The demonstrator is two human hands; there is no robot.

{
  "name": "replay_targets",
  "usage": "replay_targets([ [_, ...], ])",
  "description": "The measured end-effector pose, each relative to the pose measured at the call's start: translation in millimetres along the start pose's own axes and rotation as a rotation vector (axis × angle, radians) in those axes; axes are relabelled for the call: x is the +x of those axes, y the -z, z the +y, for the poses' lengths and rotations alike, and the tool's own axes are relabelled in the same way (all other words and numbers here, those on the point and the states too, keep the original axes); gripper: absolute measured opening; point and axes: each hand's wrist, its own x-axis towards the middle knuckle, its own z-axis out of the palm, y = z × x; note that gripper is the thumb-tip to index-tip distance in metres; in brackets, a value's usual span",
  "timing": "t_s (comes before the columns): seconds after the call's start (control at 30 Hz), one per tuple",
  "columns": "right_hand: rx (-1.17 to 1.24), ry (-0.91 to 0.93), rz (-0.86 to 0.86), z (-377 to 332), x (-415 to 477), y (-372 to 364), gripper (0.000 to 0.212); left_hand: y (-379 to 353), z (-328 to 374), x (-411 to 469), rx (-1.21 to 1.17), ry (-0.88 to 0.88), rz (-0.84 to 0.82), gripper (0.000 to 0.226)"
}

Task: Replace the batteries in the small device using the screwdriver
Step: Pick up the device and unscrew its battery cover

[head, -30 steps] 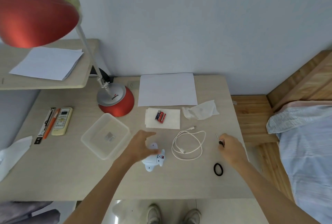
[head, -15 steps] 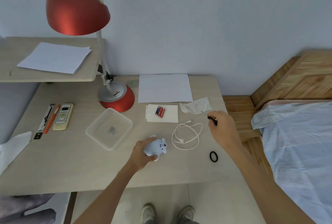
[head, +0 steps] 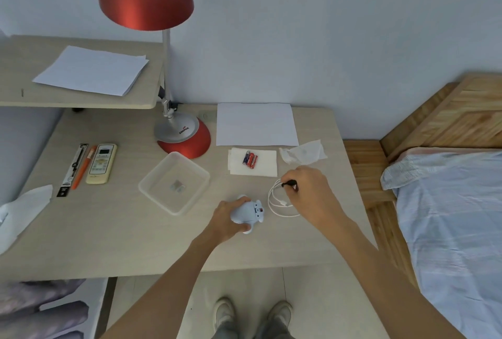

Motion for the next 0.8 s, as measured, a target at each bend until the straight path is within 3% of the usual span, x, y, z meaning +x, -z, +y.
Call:
replay_targets([
  [0.23, -0.055, 0.009, -0.188, -3.4, -3.0, -47.4, 0.013, -1.2, -1.9, 8.2, -0.008, 0.039, -0.060, 0.065],
  [0.4, -0.063, -0.009, -0.186, 7.5, -5.3, -70.5, 0.016, -2.4, -5.7, 15.7, -0.005, 0.080, -0.072, 0.077],
  [0.8, -0.013, -0.022, -0.187, 14.5, -3.4, -85.0, 0.014, -1.9, -7.0, 19.0, -0.063, 0.066, -0.080, 0.071],
])
